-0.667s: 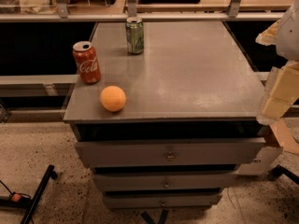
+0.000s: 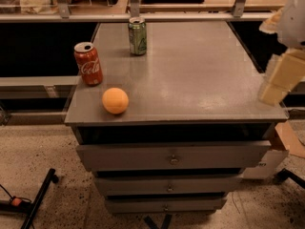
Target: Move green can near orange
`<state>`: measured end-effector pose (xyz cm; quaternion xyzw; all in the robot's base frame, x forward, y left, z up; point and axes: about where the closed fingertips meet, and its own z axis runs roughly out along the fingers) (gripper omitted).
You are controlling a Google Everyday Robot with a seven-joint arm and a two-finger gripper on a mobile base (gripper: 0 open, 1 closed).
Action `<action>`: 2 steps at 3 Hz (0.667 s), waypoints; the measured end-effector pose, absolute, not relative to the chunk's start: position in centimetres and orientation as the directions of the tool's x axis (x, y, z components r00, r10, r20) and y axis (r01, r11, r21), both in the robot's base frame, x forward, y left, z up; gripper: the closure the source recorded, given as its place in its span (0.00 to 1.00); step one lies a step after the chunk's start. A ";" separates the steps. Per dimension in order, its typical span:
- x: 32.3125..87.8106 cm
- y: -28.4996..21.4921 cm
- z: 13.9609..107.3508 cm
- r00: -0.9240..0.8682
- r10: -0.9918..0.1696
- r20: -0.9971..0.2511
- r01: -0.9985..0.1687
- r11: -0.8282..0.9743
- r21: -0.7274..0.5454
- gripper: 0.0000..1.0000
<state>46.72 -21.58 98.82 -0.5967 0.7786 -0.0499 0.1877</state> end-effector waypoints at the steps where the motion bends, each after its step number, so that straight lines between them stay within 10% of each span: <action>1: 52.5 -21.2 99.4 -0.208 -0.931 -0.299 -0.883 0.311 -0.353 0.00; 2: 57.9 -19.8 99.5 -0.184 -0.908 -0.376 -0.841 0.344 -0.418 0.00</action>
Offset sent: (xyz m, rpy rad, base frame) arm 0.1707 0.0311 0.0088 0.1857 -0.2748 -0.0361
